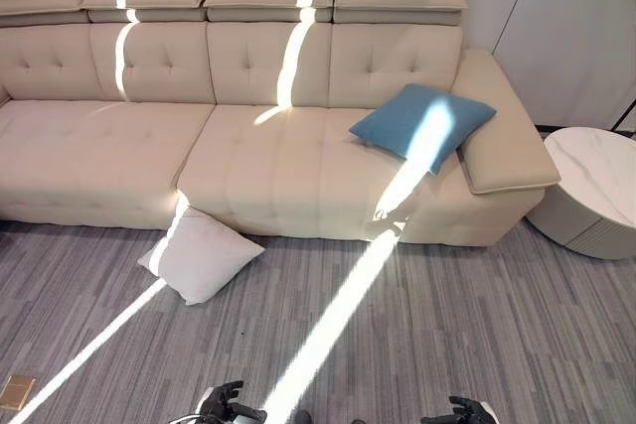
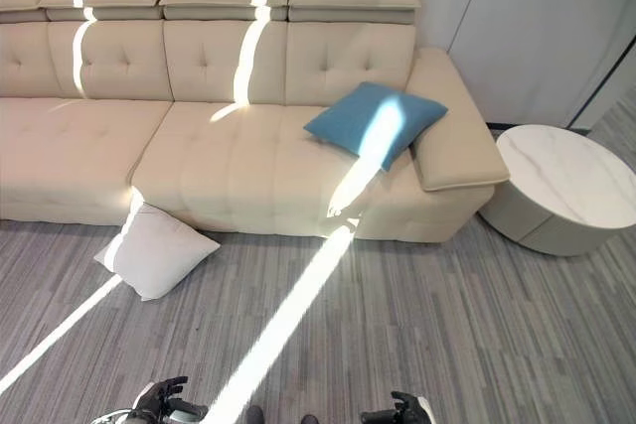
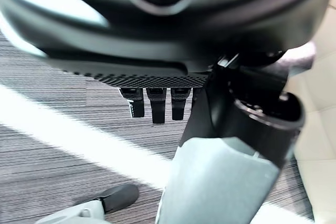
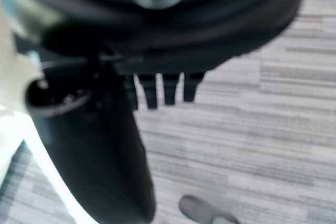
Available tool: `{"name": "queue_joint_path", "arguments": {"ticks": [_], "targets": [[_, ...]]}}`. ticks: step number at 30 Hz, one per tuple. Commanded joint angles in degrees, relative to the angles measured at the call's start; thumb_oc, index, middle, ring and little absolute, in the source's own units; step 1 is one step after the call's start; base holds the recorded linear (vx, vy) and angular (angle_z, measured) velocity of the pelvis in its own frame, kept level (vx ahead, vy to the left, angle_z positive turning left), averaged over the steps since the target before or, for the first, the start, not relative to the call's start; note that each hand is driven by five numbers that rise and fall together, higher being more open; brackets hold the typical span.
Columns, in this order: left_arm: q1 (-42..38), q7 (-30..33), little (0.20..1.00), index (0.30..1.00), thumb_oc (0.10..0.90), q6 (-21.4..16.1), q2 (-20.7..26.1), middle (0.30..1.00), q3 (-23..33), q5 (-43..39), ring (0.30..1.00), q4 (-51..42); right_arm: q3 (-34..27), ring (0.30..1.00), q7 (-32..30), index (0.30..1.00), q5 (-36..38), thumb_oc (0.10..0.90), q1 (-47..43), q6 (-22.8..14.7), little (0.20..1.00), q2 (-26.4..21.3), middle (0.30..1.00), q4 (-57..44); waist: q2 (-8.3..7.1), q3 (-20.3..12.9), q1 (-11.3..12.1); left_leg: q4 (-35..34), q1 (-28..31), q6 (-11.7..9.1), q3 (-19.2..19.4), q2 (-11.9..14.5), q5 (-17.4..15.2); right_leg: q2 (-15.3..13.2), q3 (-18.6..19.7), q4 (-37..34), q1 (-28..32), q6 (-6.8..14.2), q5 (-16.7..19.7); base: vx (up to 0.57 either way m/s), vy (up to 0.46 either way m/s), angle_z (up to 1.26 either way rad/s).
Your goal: Pick up all the scattered cushions and arrange them neatly on the sofa.
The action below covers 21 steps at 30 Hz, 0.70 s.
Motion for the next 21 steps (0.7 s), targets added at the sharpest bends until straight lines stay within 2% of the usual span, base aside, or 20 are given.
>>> {"name": "queue_joint_path", "arguments": {"ticks": [1, 8, 21], "targets": [[-2.8, 0.4, 0.9, 0.9, 0.8, -1.6, -0.8, 0.9, -0.6, 2.7, 0.9, 4.4, 1.3, 0.9, -1.3, 0.9, -0.6, 0.8, -1.2, -0.6, 0.9, -1.2, 0.9, 1.5, -1.03, -1.2, 0.4, 0.0, 0.9, -4.4, -0.9, 3.3, -5.5, -6.1, 0.3, 0.4, -1.0, 8.3, -2.0, -0.01, 0.002, -0.07], [-1.5, 0.2, 0.9, 0.9, 0.8, -0.5, -0.8, 0.9, 0.4, 3.9, 0.9, 6.9, 2.3, 0.9, -0.8, 0.9, -1.7, 0.8, -1.6, -0.2, 0.9, -0.4, 0.9, 1.4, -1.06, -0.9, 0.0, 0.0, 0.5, -4.2, -0.1, 3.2, -5.3, -6.0, 1.4, 0.4, -1.9, 8.3, -1.6, -0.01, 0.003, -0.08], [-2.4, -0.1, 0.9, 0.9, 0.8, 0.0, -0.8, 0.9, -1.4, 5.5, 0.9, 6.2, 3.5, 0.9, -0.2, 0.9, -2.0, 0.8, -2.5, 0.3, 0.9, 0.0, 0.9, 0.0, -1.56, -0.3, -0.1, 0.0, 0.3, -3.5, 0.0, 2.9, -5.6, -5.8, 1.9, 0.4, -2.0, 8.0, -1.2, 0.0, 0.011, -0.03]]}}
